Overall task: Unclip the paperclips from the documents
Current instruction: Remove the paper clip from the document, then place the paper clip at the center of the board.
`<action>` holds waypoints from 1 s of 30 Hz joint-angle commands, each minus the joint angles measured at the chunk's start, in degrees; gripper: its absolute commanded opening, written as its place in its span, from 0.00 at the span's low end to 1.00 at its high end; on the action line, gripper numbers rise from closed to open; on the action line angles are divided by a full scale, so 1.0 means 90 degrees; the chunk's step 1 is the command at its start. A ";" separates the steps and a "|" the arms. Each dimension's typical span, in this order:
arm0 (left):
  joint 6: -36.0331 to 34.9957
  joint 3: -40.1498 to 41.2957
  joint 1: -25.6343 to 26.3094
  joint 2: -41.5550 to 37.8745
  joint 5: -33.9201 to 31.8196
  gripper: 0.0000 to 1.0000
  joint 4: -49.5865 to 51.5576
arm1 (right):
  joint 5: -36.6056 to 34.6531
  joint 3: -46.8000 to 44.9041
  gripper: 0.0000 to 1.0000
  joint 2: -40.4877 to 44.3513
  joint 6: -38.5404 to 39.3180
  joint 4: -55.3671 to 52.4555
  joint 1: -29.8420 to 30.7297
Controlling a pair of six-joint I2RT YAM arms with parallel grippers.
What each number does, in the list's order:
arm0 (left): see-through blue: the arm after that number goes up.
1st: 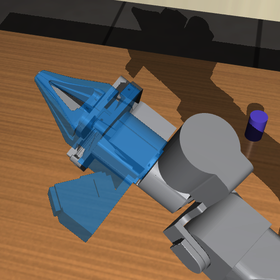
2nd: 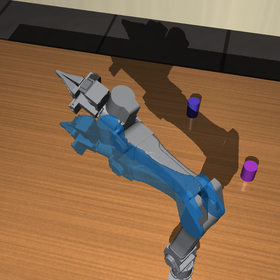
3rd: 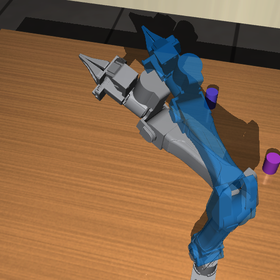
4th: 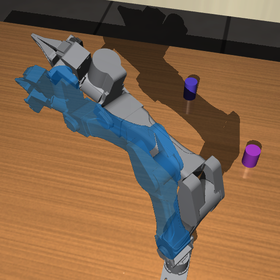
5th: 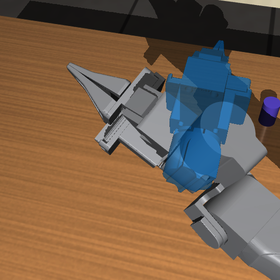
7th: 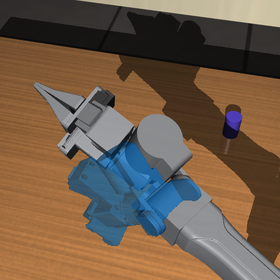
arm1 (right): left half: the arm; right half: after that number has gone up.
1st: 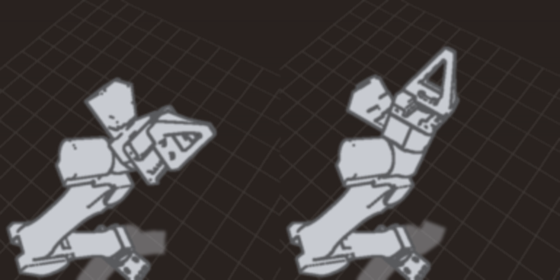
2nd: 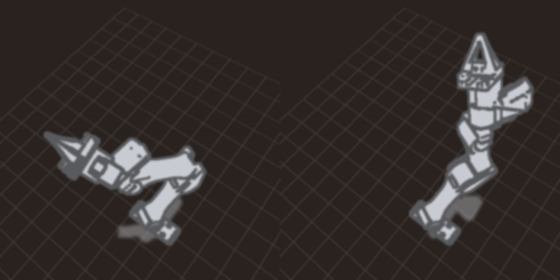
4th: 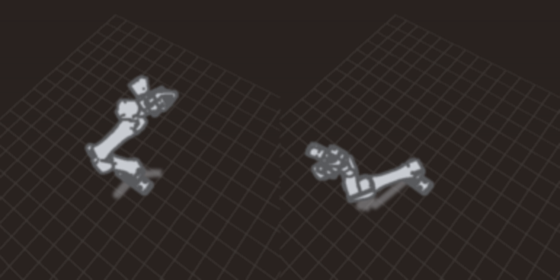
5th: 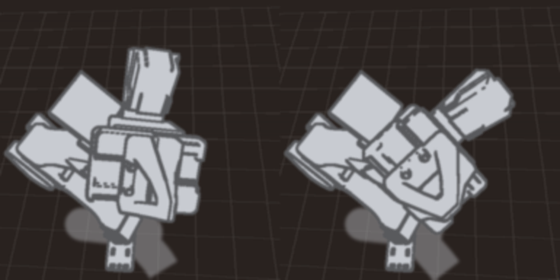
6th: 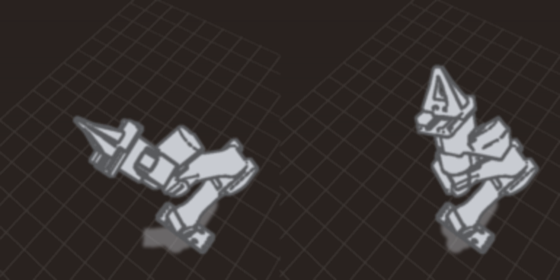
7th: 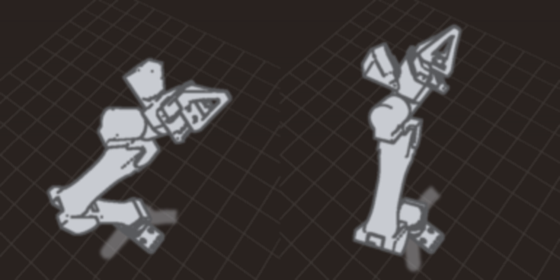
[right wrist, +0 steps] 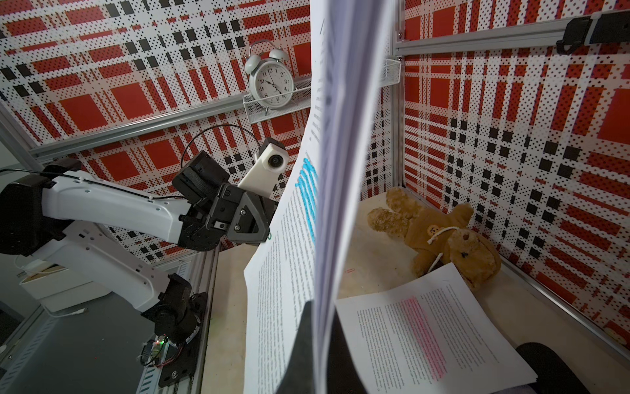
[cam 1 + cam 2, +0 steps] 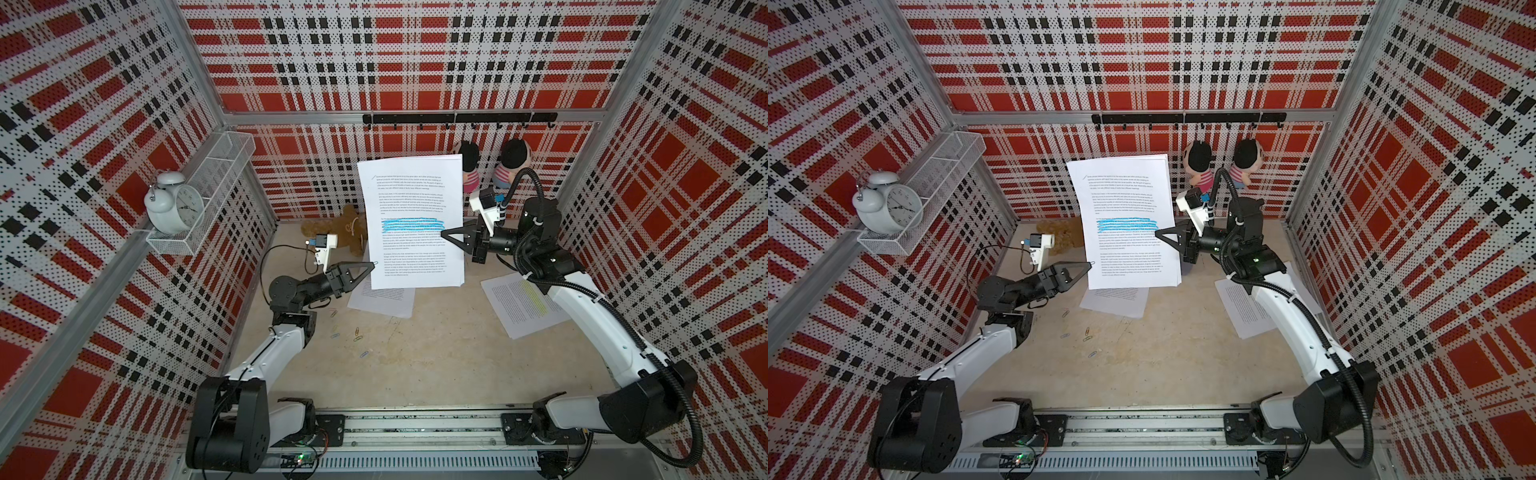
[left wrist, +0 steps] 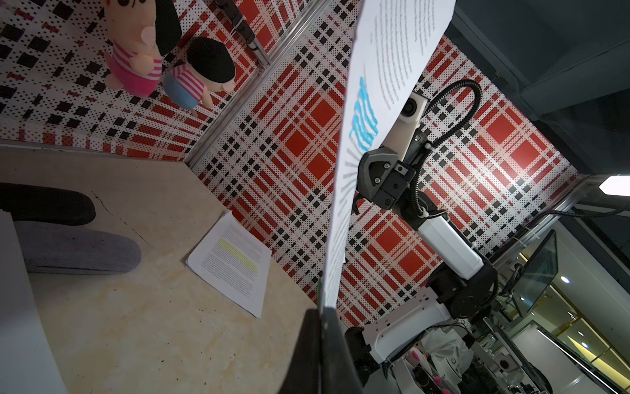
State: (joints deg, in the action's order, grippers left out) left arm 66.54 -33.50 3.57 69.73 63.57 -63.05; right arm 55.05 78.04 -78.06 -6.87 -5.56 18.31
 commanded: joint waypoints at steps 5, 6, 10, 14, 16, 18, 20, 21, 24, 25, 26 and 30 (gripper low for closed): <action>-0.0128 0.0173 -0.0349 -0.0275 -0.0581 0.09 0.0319 | -0.0638 -0.0031 0.00 0.0441 0.0044 0.0755 -0.0501; -0.0119 0.0177 -0.0340 -0.0289 -0.0588 0.10 0.0317 | -0.0636 -0.0057 0.00 0.0441 0.0017 0.0796 -0.0501; -0.0090 0.0223 -0.0338 -0.0307 -0.0579 0.07 0.0316 | -0.0638 -0.0112 0.00 0.0470 0.0061 0.0794 -0.0491; -0.0142 0.0312 -0.0338 -0.0319 -0.0615 0.05 0.0474 | -0.0599 -0.0144 0.00 0.0488 0.0059 0.0748 -0.0491; -0.0530 0.0337 -0.0328 -0.0372 -0.0729 0.04 0.1217 | -0.0608 -0.0163 0.00 0.0508 0.0070 0.0664 -0.0491; -0.1501 0.0220 -0.0254 -0.0497 -0.0988 0.04 0.2824 | -0.0623 -0.0186 0.00 0.0537 0.0070 0.0572 -0.0474; -0.3217 -0.0298 0.0003 -0.0572 -0.1850 0.06 0.5606 | -0.0713 -0.0266 0.00 0.0591 0.0067 0.0444 -0.0419; -0.4014 -0.0554 0.0192 -0.0531 -0.2367 0.07 0.6776 | -0.0756 -0.0337 0.00 0.0622 0.0070 0.0383 -0.0394; -0.4944 -0.0903 0.0600 -0.0207 -0.3736 0.07 0.8856 | -0.1035 -0.0631 0.00 0.0748 0.0049 0.0244 -0.0211; -0.4892 -0.0789 0.0627 -0.0151 -0.3835 0.07 0.9007 | -0.1174 -0.0722 0.00 0.0784 0.0051 0.0156 -0.0111; -0.4783 -0.0649 0.0667 -0.0129 -0.3949 0.07 0.9113 | -0.1328 -0.0804 0.00 0.0822 0.0061 0.0050 0.0003; -0.4247 -0.0116 0.0899 -0.0327 -0.4624 0.08 0.9312 | -0.2023 -0.1066 0.00 0.0989 -0.0093 -0.0387 0.0405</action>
State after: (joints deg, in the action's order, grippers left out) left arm 30.11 -37.04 10.41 67.66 30.33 10.04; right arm 41.87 69.32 -71.40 -7.44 -5.65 20.25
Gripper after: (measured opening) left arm 0.078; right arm 0.044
